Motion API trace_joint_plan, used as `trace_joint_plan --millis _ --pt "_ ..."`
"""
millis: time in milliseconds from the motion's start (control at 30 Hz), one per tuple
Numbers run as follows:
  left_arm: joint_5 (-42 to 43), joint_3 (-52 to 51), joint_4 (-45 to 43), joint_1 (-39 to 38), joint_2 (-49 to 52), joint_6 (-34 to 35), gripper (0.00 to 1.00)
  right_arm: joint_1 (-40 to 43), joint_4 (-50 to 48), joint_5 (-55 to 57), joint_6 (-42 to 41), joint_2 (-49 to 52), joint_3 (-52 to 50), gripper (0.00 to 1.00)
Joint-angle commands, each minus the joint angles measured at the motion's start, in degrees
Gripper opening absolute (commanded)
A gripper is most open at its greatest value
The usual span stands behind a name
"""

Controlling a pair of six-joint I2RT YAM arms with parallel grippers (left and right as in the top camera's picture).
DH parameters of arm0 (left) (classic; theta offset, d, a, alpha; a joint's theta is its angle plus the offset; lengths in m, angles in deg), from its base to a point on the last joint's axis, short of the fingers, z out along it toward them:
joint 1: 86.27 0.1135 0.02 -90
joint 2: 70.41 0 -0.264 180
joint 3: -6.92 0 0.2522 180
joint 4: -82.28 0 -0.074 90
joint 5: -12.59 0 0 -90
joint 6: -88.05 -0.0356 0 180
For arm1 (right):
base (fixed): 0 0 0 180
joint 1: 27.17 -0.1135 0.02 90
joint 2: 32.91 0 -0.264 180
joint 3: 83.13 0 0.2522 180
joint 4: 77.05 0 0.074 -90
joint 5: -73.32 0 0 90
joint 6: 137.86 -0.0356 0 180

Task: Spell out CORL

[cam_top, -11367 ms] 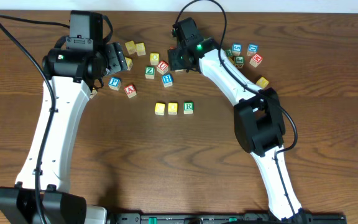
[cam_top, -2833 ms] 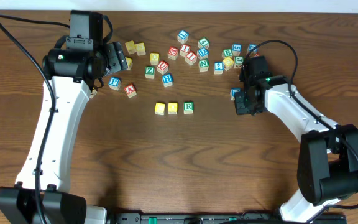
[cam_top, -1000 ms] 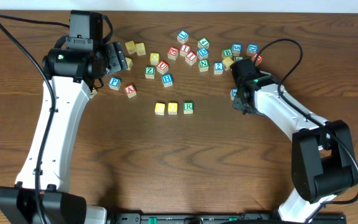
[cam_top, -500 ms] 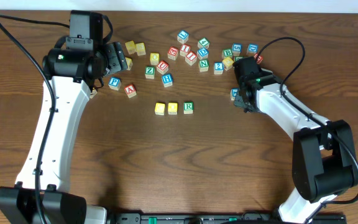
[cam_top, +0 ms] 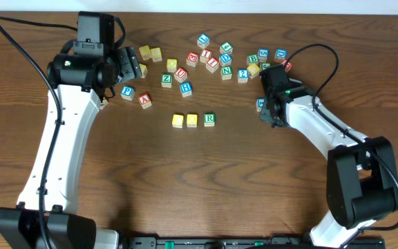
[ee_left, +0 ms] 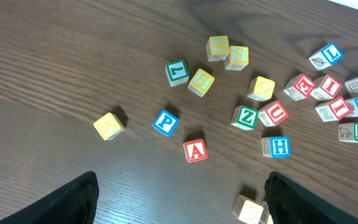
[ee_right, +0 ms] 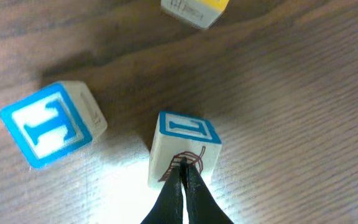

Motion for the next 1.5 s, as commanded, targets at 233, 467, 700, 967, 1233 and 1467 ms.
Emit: trace_joint_plan --millis 233,467,700,967,1233,1467 --pt "0.11 -0.46 0.04 0.09 -0.52 -0.09 0.84 -4.2 3.58 -4.52 1.7 1.9 -3.45 0.01" --pt "0.11 -0.46 0.04 0.09 -0.52 -0.09 0.84 -3.54 4.63 -4.66 4.94 -4.46 0.94 0.01" --pt "0.11 -0.46 0.02 0.09 -0.52 -0.09 0.84 6.27 2.49 -4.52 5.25 -9.51 2.12 0.03" --pt "0.11 -0.46 0.02 0.09 -0.52 -0.09 0.84 11.3 0.66 -7.61 7.93 -0.63 2.1 0.02" --pt "0.11 -0.46 0.02 0.09 -0.52 -0.09 0.84 10.84 0.79 -13.66 9.31 3.74 2.08 0.01" --pt "0.11 -0.46 0.04 0.09 -0.52 -0.09 0.84 7.74 2.82 -16.65 9.22 3.74 2.08 0.01"
